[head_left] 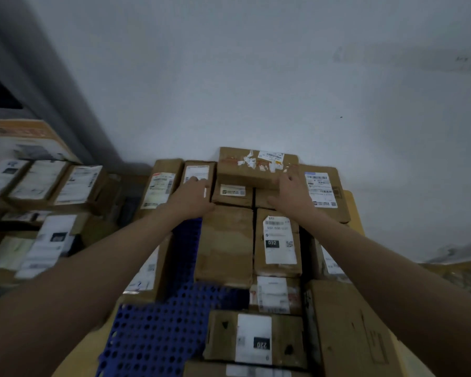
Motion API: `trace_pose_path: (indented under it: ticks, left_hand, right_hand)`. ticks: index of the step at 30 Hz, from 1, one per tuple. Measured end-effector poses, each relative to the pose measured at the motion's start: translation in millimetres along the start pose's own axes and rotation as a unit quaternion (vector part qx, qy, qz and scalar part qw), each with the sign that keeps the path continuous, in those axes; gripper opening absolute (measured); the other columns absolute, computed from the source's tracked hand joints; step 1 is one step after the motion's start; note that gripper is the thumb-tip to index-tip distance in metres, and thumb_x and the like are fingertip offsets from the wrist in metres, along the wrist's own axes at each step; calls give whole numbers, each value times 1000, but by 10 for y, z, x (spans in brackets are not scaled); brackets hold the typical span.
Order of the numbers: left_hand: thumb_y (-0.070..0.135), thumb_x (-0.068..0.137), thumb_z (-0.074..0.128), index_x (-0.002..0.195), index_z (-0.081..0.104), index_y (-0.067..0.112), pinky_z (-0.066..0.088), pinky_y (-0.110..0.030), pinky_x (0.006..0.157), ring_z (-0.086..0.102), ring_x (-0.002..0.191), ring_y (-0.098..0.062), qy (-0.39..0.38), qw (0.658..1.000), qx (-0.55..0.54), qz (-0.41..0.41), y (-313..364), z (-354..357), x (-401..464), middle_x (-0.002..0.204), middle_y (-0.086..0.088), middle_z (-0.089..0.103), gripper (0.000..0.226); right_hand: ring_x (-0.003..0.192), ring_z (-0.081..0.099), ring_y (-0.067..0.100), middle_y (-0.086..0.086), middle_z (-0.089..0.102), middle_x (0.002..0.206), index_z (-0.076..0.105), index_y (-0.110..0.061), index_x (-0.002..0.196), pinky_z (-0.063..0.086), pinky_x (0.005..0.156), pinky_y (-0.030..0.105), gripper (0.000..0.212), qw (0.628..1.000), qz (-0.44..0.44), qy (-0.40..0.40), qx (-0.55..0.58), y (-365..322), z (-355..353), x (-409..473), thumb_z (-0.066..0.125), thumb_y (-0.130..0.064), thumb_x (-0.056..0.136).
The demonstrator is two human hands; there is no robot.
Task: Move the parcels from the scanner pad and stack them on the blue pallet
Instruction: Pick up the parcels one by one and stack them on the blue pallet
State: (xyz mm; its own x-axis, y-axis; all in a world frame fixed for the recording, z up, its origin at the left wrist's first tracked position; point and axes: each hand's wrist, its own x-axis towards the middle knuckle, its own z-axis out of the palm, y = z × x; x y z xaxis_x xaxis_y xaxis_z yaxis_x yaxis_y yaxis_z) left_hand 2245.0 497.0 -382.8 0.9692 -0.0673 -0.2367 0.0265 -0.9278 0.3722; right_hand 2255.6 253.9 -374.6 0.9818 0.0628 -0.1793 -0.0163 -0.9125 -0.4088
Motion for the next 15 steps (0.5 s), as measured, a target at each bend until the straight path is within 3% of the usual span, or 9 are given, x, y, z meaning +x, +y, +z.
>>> trace_pose_path:
  ticks: [2,5,8,12,15]
  left_hand:
    - [37,84,67,137,48,17,42,-34,92,48,122,-26,-6,1000,12,-4,-88,-146,-344,141,-9,43,60]
    - [35,84,68,119,60,16,51,-37,85,58,103,-23,-2,999,33,1,-247,-355,-870,122,-6,56,41]
    - [35,82,68,98,63,14,52,-40,74,61,87,-24,16,998,55,-23,-459,-549,-1394,99,-7,59,26]
    - [32,81,68,97,63,8,49,-38,72,58,84,-25,39,997,51,-39,-890,-759,-2029,94,-8,59,29]
    - [27,75,66,74,59,9,45,-34,60,59,78,-30,52,994,21,-89,-1255,-860,-2468,80,-7,55,20]
  right_hand:
    - [111,52,28,12,39,137,46,-13,130,48,82,36,45,998,-28,-48,-15,-234,-16,-196,64,-23,90]
    - [107,53,26,10,47,128,47,-16,128,47,82,37,42,992,-73,-94,-53,-592,6,-484,63,-32,92]
    - [102,54,24,7,55,119,54,-14,121,47,81,36,37,985,-121,-98,-70,-986,61,-759,62,-35,92]
    - [93,59,22,6,63,106,61,-15,104,53,83,39,20,976,-173,-110,-68,-1513,193,-1136,60,-30,91]
    - [89,62,21,3,64,100,62,-18,102,55,79,39,15,973,-201,-103,-56,-1908,325,-1409,59,-29,92]
